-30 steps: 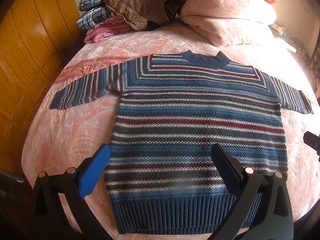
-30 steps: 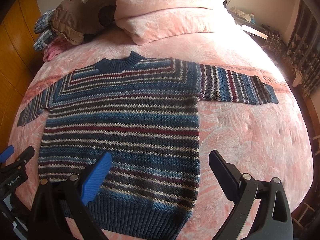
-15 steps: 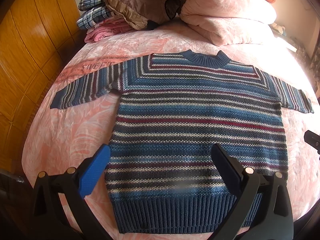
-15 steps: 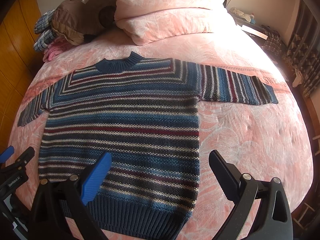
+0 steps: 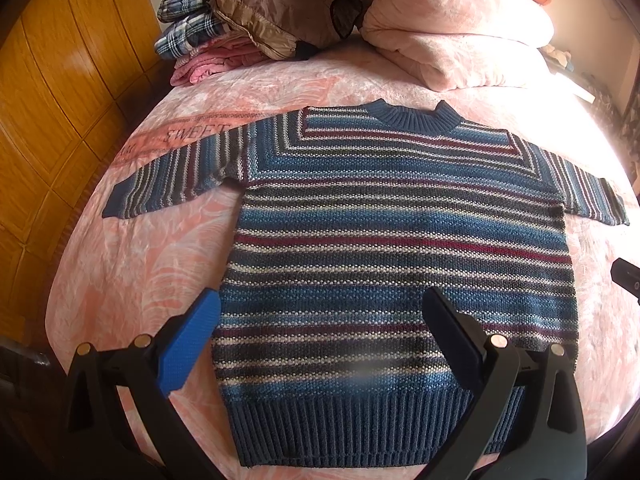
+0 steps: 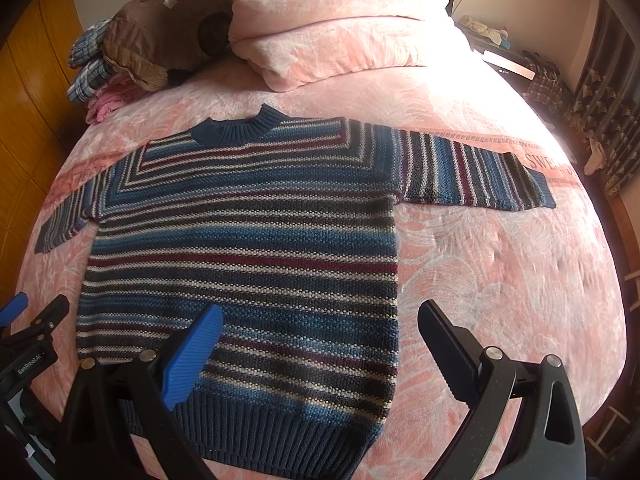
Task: Fold small clothes
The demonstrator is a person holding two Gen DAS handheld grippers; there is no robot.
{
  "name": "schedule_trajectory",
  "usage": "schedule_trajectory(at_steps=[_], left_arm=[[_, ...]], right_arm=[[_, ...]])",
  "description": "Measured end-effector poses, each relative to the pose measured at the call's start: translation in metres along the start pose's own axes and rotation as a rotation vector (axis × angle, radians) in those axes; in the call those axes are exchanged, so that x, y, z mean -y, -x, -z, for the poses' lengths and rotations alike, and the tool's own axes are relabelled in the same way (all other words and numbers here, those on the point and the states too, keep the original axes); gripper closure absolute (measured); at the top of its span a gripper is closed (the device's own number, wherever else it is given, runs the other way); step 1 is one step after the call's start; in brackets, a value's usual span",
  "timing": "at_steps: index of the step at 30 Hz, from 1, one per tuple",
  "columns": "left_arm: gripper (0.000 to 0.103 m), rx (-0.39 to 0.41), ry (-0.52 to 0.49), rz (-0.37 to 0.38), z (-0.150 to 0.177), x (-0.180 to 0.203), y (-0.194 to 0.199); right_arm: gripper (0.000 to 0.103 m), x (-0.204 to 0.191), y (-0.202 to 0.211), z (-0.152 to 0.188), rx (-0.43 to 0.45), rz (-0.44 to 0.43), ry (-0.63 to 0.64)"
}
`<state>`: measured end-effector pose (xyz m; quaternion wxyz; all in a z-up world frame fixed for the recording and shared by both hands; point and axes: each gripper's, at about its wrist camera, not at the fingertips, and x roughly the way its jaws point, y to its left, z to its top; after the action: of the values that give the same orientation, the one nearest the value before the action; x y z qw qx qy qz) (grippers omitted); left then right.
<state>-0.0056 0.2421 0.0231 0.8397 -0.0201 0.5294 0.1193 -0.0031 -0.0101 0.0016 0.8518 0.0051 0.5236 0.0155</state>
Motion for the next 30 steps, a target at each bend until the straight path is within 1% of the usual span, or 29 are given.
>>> schedule_trajectory(at_steps=[13, 15, 17, 19, 22, 25, 27, 29, 30], left_arm=[[0.003, 0.000, -0.002, -0.001, 0.000, 0.000, 0.000], [0.003, -0.002, -0.010, 0.012, 0.000, 0.000, -0.001], [0.003, -0.003, -0.029, 0.046, 0.000, 0.001, -0.003], [0.003, -0.010, -0.037, 0.046, 0.000, 0.003, -0.007], [0.003, -0.037, -0.036, 0.036, -0.004, 0.007, -0.019], [0.003, -0.036, -0.029, -0.013, -0.013, 0.011, -0.031], [0.003, -0.035, -0.025, -0.016, -0.024, 0.017, -0.041], [0.003, -0.039, -0.019, -0.013, -0.038, 0.029, -0.051], [0.003, -0.035, -0.014, -0.006, -0.046, 0.037, -0.056]], right_arm=[[0.004, 0.000, 0.001, -0.001, 0.002, 0.000, -0.003], [0.004, 0.000, 0.000, -0.001, 0.000, -0.005, -0.001], [0.004, 0.003, -0.001, -0.003, 0.008, -0.010, 0.000], [0.004, 0.010, -0.004, -0.009, 0.023, -0.002, 0.004], [0.004, 0.032, -0.014, -0.028, 0.039, -0.027, 0.006], [0.004, 0.067, -0.031, -0.054, 0.033, 0.026, -0.044], [0.004, 0.100, -0.051, -0.078, -0.001, 0.049, -0.071], [0.004, 0.141, -0.070, -0.101, -0.012, 0.081, -0.122], [0.004, 0.162, -0.082, -0.112, -0.025, 0.075, -0.151]])
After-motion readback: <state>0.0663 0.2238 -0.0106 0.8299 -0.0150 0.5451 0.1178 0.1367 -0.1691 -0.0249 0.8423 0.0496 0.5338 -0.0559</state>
